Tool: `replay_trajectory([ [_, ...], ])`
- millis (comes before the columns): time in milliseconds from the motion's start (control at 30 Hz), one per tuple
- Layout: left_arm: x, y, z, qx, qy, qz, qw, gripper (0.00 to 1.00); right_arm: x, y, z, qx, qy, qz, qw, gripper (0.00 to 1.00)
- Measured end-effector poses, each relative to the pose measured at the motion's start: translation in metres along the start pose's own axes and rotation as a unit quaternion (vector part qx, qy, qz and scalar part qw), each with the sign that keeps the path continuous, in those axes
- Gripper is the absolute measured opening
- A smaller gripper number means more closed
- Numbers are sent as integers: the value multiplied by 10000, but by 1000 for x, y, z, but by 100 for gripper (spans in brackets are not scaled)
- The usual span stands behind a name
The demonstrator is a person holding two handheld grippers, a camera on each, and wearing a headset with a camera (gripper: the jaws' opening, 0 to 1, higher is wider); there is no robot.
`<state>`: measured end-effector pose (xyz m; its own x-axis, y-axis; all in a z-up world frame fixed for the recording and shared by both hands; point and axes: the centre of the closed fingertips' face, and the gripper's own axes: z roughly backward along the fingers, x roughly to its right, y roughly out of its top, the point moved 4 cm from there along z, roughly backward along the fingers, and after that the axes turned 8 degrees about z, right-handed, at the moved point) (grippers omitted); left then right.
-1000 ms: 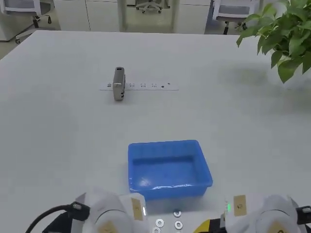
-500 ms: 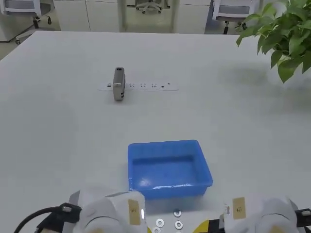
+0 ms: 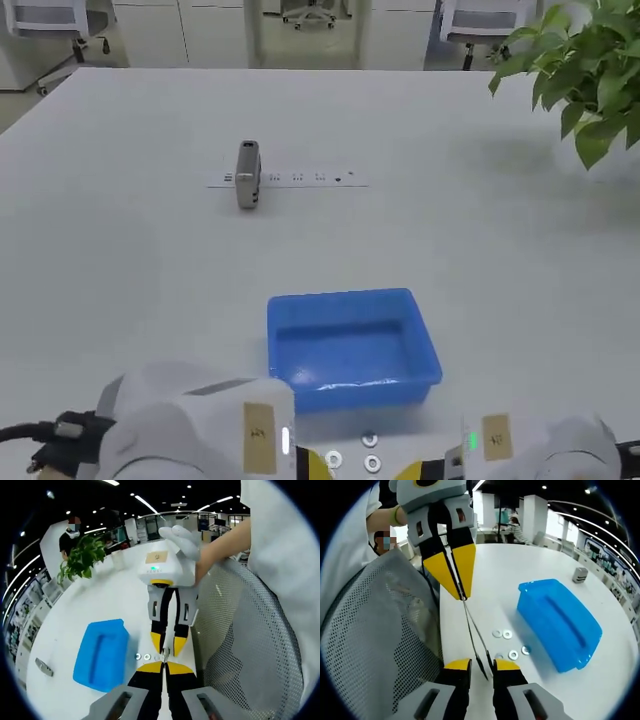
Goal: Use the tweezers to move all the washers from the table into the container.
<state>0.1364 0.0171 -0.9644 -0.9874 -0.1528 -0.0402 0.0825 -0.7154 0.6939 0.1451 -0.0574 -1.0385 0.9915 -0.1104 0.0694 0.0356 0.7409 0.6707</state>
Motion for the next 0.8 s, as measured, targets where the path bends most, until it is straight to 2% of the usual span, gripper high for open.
replay_trajectory([
  [200, 0, 7, -1, -21, 2, -104, 9999, 0, 3, 1, -2, 53, -51, 12, 10000, 8],
  [433, -1, 14, -1, -72, 25, -242, 9997, 0, 5, 2, -1, 243, -108, -208, 9994, 8],
  [800, -8, 25, 5, -153, 104, -432, 9989, 0, 15, 11, 1, 506, -259, -316, 9979, 8],
])
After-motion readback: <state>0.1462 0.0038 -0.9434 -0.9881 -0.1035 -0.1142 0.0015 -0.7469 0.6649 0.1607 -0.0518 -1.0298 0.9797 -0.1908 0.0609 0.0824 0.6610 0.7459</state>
